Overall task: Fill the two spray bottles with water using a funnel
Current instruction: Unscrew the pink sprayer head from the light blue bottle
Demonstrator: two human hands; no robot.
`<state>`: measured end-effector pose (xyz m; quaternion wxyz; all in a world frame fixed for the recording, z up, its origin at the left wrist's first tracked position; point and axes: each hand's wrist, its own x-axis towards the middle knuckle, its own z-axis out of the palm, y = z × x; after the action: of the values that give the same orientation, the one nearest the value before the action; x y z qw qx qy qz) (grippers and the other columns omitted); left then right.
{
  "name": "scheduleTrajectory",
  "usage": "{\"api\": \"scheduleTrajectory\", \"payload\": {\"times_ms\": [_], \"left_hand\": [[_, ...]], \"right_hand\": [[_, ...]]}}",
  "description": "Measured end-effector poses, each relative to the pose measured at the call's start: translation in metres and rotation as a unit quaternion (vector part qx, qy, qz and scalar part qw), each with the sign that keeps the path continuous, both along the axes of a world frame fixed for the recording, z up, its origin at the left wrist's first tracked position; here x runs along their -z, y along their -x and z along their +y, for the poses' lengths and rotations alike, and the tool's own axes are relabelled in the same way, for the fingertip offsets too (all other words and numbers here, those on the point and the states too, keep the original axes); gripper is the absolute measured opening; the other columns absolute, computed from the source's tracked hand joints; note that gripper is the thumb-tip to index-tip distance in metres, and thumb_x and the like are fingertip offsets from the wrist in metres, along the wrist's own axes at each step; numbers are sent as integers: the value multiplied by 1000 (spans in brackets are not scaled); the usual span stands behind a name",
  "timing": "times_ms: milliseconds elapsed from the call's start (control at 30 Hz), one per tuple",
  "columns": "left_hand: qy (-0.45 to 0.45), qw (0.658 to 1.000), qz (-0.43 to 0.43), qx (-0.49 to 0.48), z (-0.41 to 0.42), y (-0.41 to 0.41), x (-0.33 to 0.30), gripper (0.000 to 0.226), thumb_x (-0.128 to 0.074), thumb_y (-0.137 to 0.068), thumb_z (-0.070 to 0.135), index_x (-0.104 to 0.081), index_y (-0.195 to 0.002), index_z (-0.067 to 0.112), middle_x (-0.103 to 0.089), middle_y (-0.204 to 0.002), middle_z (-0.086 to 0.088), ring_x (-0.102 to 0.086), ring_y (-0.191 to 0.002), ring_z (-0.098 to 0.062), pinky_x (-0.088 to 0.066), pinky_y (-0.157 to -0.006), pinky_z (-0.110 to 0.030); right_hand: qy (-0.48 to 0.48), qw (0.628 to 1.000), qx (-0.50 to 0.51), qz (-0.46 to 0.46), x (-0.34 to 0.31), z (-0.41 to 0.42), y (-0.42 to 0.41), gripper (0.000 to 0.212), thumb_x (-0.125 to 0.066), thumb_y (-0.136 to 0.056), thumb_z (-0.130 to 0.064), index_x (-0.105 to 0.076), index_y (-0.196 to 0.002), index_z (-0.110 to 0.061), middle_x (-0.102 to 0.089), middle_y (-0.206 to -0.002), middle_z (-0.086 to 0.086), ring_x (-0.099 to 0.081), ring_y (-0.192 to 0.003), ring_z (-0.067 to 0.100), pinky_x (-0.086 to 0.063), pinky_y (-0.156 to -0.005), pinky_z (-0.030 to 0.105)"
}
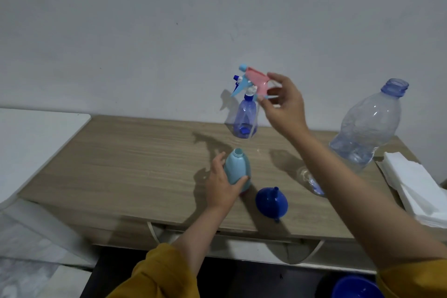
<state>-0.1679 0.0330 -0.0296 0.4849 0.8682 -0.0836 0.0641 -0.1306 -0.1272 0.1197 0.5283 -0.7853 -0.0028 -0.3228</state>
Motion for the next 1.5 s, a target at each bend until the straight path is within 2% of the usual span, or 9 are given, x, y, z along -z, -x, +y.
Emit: {"api": "scheduleTrajectory", "payload": {"times_ms": [233, 433, 733, 900, 1033, 1200, 1333, 1400, 1500], "left_hand": [[-28, 999, -25, -15, -4, 2, 3, 71, -81, -68, 37, -46, -127, 17, -52, -124, -2, -57, -105, -21, -42, -76, -27], [-41, 999, -18, -21, -5, 3, 2, 71, -80, -69, 38, -45, -128, 17, -51, -126, -2, -57, -106, -21, -42, -73, -26], [-56, 998, -3, -33, -7, 6, -2, 72, -79, -70, 41, -44, -129, 19, -50, -128, 1, -55, -107, -18, -39, -70, -25], [-61, 998, 5, -34, -7, 7, -6, 72, -78, -71, 42, -43, -130, 20, -49, -129, 3, -52, -107, -14, -36, -69, -23], [-64, 998, 8, -29, -7, 7, -5, 72, -78, -71, 44, -42, -129, 20, -48, -129, 4, -54, -108, -14, -38, -67, -22], [-62, 998, -2, -30, -7, 7, -5, 72, -78, -70, 42, -44, -129, 18, -50, -127, 2, -55, -107, -16, -38, -69, -24], [-73, 997, 2, -25, -6, 8, -6, 72, -77, -73, 42, -42, -131, 18, -49, -130, 2, -54, -108, -16, -34, -64, -19], [-76, 997, 1, -23, -5, 9, -6, 72, -76, -73, 43, -42, -131, 18, -49, -130, 1, -54, -109, -16, -32, -63, -18], [-79, 997, 4, -19, -4, 9, -7, 72, -75, -74, 44, -41, -131, 18, -48, -131, 1, -54, -109, -16, -35, -64, -21]], "right_hand": [[84, 995, 27, 56, -45, -46, 16, 41, -69, -80, -10, -59, -118, -21, -65, -92, 1, -62, -75, 14, -51, -66, 23], [143, 948, 68, 275, 46, -57, 29, 33, -61, -83, -9, -61, -116, -13, -61, -90, 2, -57, -78, 17, -39, -70, 20], [131, 890, 61, 432, 136, -70, 32, 33, -55, -91, -13, -59, -124, -8, -67, -112, 17, -61, -89, 27, -42, -62, 23], [129, 881, 66, 451, 154, -71, 33, 25, -58, -92, -21, -64, -114, -10, -71, -99, 13, -64, -82, 25, -50, -70, 32], [144, 895, 63, 418, 151, -70, 40, 42, -60, -91, -22, -53, -131, -13, -70, -104, 9, -61, -83, 19, -45, -72, 28], [154, 940, -22, 305, 125, -55, 66, 36, -68, -86, -28, -62, -121, -21, -68, -100, 3, -65, -90, 18, -44, -67, 12], [356, 839, -154, 382, 125, -48, 82, 79, -77, -67, -52, -46, -136, -32, -52, -133, 0, -52, -116, 20, -48, -95, 39], [455, 772, -151, 417, 128, -41, 85, 88, -79, -63, -51, -40, -140, -34, -48, -135, 1, -48, -121, 23, -46, -96, 39], [507, 739, -141, 421, 133, -32, 86, 84, -79, -67, -39, -38, -141, -33, -47, -135, 1, -48, -120, 24, -47, -94, 39]]}}
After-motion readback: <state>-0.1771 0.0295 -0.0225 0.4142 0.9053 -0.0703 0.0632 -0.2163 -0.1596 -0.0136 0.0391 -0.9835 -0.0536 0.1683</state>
